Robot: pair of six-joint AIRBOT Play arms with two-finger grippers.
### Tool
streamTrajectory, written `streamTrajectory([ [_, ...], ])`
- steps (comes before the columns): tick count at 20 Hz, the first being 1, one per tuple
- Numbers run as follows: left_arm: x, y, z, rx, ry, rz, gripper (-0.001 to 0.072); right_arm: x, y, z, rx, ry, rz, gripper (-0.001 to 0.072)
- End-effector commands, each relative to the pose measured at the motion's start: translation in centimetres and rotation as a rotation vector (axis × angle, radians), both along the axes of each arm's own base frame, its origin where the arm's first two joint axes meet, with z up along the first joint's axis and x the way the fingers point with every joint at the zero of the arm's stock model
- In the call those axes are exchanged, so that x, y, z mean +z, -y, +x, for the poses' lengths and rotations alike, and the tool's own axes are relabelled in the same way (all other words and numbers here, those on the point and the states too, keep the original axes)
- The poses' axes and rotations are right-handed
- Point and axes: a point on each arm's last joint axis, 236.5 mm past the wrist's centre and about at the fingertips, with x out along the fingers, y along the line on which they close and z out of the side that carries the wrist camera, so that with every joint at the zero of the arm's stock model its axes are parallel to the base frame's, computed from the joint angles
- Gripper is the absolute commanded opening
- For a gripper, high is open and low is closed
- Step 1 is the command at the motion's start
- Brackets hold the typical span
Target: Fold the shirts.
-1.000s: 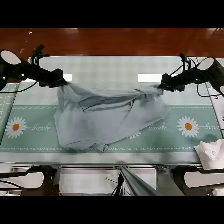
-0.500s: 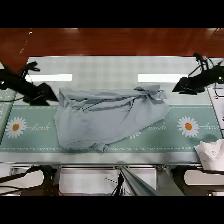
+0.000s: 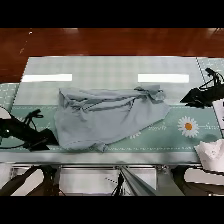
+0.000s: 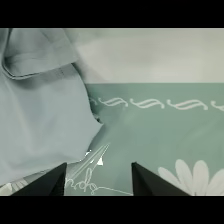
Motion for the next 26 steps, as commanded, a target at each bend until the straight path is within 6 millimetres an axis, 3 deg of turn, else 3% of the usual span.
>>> streamTrajectory([
  [1,-2.3,1.3,-1.2,0.035,-0.002,-0.04,0.0602,0.4,-1.0,0.2,0.007,0.031,0.056,0.049],
  [7,-4.4,2.4,3.7,0.21,0.093,-0.078,0.0593,0.4,-1.1,0.0,0.012,0.022,0.063,0.049],
  [8,-4.4,2.8,4.6,0.252,0.107,-0.097,0.0545,0.4,-1.1,0.0,0.012,0.022,0.063,0.049],
  [10,-4.5,3.2,5.8,0.305,0.126,-0.118,0.0122,0.4,-1.0,-0.1,0.015,0.019,0.059,0.049],
  [11,-4.5,3.3,5.9,0.307,0.129,-0.121,0.0027,0.2,-0.8,-0.3,0.02,0.01,0.047,0.049],
  [14,-4.3,3.5,5.6,0.259,0.142,-0.139,0.0023,-1.5,0.0,-1.9,0.025,-0.04,0.016,0.0492],
  [18,-4.1,3.7,5.3,0.229,0.146,-0.155,0.0022,-4.5,-1.2,-3.4,-0.079,-0.071,0.097,0.0492],
  [22,-4.0,3.8,5.2,0.219,0.149,-0.16,0.0022,-6.1,-3.0,-0.5,-0.226,0.032,0.147,0.0491],
  [26,-4.1,3.7,5.2,0.22,0.151,-0.158,0.0023,-7.8,-5.9,0.7,-0.187,0.044,0.123,0.0489],
])
